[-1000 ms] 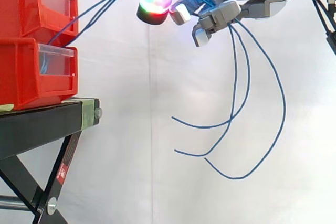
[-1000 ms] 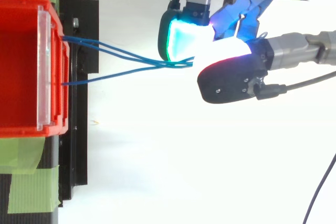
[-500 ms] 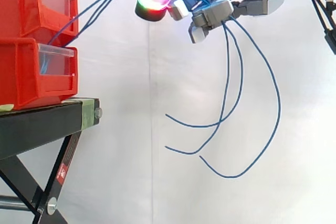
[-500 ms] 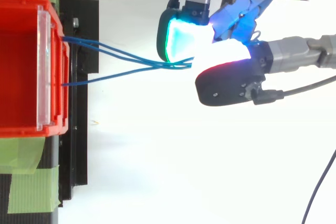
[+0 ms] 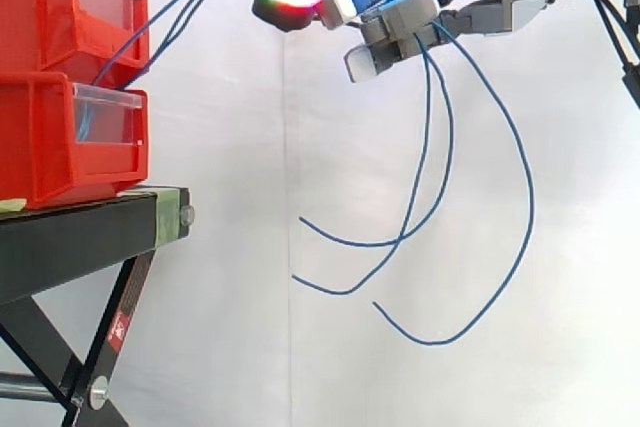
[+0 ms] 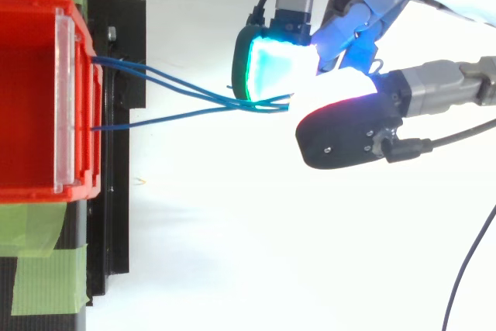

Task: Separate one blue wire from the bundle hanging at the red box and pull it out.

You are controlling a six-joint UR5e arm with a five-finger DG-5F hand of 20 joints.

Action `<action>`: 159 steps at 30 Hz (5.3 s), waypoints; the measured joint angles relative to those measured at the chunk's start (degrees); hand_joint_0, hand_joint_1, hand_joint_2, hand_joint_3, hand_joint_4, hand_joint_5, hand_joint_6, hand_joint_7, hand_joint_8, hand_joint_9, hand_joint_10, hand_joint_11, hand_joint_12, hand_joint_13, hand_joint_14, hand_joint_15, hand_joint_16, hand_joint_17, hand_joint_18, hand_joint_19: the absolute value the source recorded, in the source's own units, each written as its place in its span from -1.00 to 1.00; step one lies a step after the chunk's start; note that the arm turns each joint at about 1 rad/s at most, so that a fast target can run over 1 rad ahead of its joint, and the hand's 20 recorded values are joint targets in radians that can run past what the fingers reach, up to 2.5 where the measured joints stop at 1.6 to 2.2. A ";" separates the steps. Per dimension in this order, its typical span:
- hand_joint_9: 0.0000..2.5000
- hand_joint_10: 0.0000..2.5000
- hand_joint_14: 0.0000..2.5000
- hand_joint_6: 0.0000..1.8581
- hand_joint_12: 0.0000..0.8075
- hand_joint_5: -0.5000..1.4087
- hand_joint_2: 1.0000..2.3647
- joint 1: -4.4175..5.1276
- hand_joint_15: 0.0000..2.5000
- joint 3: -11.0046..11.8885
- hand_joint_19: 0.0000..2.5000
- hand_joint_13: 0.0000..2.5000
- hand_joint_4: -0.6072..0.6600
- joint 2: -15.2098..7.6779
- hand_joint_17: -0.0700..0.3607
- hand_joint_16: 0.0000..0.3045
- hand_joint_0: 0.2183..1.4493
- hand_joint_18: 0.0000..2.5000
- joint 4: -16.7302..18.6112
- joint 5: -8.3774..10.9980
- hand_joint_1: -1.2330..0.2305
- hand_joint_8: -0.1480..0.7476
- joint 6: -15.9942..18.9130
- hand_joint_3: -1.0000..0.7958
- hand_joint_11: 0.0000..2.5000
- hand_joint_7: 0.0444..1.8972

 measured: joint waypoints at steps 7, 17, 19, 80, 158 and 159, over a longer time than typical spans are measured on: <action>-0.42 -0.99 -0.78 -0.16 -0.24 -0.75 -0.96 0.01 0.44 0.00 -0.46 -0.07 0.37 0.00 -0.32 -0.78 -0.20 -0.51 -0.66 0.00 -0.64 0.05 2.04 -0.07 -0.13 0.06; -0.32 -0.99 -0.74 -0.21 -0.24 -0.71 -0.99 0.01 0.40 0.00 -0.40 -0.04 0.38 0.00 -0.32 -0.78 -0.37 -0.51 -0.93 0.00 -0.44 0.08 2.29 -0.34 -0.13 0.08; -0.30 -0.98 -0.73 -0.22 -0.23 -0.70 -0.99 0.01 0.41 0.00 -0.39 -0.03 0.38 0.00 -0.30 -0.76 -0.39 -0.50 -0.94 0.00 -0.43 0.09 2.29 -0.36 -0.12 0.09; -0.43 -0.98 -0.88 -0.16 -0.21 -0.75 -0.96 0.00 0.49 0.00 -0.42 -0.10 0.30 0.00 -0.27 -0.75 -0.21 -0.52 -0.79 -0.13 -0.72 -0.03 1.94 -0.12 -0.14 0.09; -0.52 -0.98 -1.00 -0.16 -0.12 -0.74 -0.97 0.02 0.42 0.00 -0.36 -0.27 0.08 0.00 -0.18 -0.69 -0.25 -0.59 -0.67 -0.17 -0.63 -0.03 2.12 -0.16 -0.15 0.13; -0.49 -0.98 -1.00 -0.17 -0.11 -0.73 -0.97 0.02 0.43 0.00 -0.35 -0.24 0.12 0.00 -0.18 -0.69 -0.31 -0.58 -0.67 -0.18 -0.61 0.00 2.12 -0.22 -0.15 0.14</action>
